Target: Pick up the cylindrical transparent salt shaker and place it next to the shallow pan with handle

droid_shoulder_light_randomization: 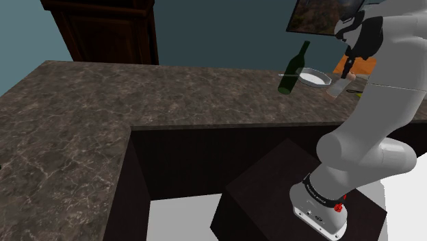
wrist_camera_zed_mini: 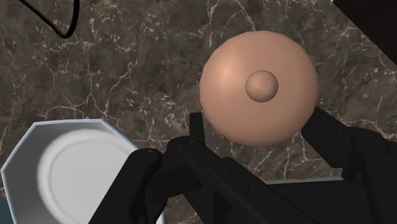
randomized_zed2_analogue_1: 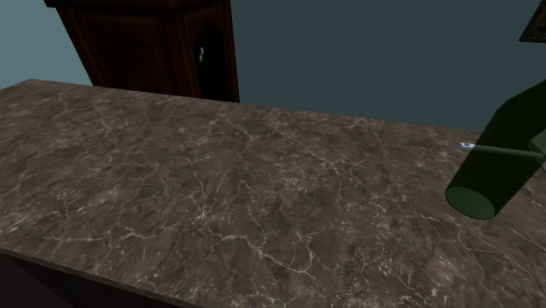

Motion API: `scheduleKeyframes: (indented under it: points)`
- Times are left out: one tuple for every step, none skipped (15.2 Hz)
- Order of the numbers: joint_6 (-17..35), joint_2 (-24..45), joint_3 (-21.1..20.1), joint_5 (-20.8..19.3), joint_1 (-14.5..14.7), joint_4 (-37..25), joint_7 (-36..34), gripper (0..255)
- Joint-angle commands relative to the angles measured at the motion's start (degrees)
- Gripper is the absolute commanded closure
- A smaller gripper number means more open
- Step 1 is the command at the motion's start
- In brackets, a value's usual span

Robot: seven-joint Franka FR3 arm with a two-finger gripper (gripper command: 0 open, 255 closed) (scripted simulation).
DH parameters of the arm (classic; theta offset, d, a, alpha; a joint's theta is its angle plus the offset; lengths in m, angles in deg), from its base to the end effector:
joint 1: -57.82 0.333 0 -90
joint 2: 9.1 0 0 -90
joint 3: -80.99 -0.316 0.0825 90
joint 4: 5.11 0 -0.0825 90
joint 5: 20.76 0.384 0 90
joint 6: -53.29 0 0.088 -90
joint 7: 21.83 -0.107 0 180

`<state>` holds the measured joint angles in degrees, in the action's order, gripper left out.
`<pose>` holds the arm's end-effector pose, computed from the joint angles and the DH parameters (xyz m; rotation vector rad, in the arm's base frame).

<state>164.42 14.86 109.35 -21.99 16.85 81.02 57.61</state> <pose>0.2834 -0.6159 0.4573 2.9877 0.3398 -0.2828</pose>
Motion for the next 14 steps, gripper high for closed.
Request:
scheduleKeyframes:
  points:
    - [1.5, -0.2, 0.0, -0.1, 0.2, 1.7, -0.3, 255]
    - [2.2, 0.0, -0.1, -0.1, 0.2, 2.3, -0.4, 255]
    - [3.2, 0.2, -0.1, 0.0, 0.2, 3.1, -0.5, 255]
    - [3.2, 0.2, -0.1, 0.0, 0.2, 3.1, -0.5, 255]
    - [3.2, 0.2, -0.1, 0.0, 0.2, 3.1, -0.5, 255]
    - [3.2, 0.2, -0.1, 0.0, 0.2, 3.1, -0.5, 255]
    - [3.2, 0.2, -0.1, 0.0, 0.2, 3.1, -0.5, 255]
    - [3.2, 0.2, -0.1, 0.0, 0.2, 3.1, -0.5, 255]
    - [3.2, 0.2, -0.1, 0.0, 0.2, 3.1, -0.5, 255]
    - [3.2, 0.2, -0.1, 0.0, 0.2, 3.1, -0.5, 255]
    - [3.2, 0.2, -0.1, 0.0, 0.2, 3.1, -0.5, 255]
    - [3.2, 0.2, -0.1, 0.0, 0.2, 3.1, -0.5, 0]
    - [3.2, 0.2, -0.1, 0.0, 0.2, 3.0, -0.5, 0]
    - [3.2, 0.2, -0.1, 0.0, 0.2, 3.0, -0.5, 0]
